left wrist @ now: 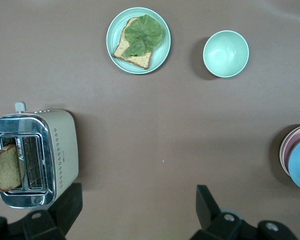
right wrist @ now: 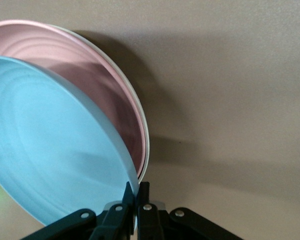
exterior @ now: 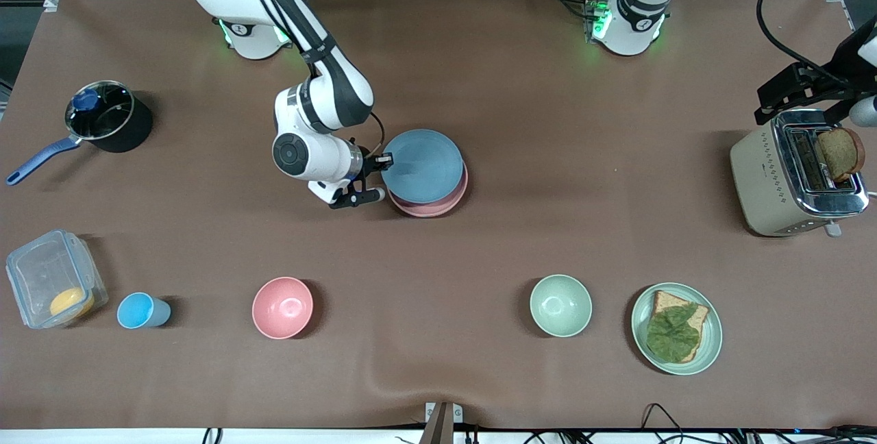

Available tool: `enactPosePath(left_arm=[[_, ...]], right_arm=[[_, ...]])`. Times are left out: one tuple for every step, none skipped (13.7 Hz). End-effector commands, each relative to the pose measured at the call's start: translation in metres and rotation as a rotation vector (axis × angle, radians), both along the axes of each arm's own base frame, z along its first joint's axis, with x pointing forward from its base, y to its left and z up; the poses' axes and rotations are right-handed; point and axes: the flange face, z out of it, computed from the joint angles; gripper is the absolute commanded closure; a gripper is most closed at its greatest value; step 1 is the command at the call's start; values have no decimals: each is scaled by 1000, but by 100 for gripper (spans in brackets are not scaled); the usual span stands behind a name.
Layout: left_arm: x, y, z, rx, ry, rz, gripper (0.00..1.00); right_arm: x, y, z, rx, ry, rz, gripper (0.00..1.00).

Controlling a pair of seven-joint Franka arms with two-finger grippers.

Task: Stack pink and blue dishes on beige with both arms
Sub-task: 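Carry the blue plate with the right gripper onto the pink plate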

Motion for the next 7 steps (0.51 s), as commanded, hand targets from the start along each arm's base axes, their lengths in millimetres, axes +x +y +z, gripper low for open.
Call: enactPosePath(left_arm=[[-2, 1, 2, 18, 4, 8, 0], [-2, 2, 3, 18, 2, 11, 0], [-2, 2, 3, 18, 2, 11, 0], [-2, 2, 2, 19, 4, 11, 0], [-2, 2, 2, 19, 4, 11, 0], [-2, 3, 2, 19, 4, 11, 0], [-2, 3, 2, 19, 4, 9, 0]], right_arm=[[4, 7, 3, 10, 0, -40, 100], [4, 9, 3, 10, -2, -41, 100], [6, 9, 4, 11, -4, -43, 100], [9, 11, 5, 15, -8, -42, 100], [11, 11, 6, 16, -9, -47, 100], [13, 13, 5, 16, -11, -51, 97], [16, 13, 6, 17, -14, -54, 87]])
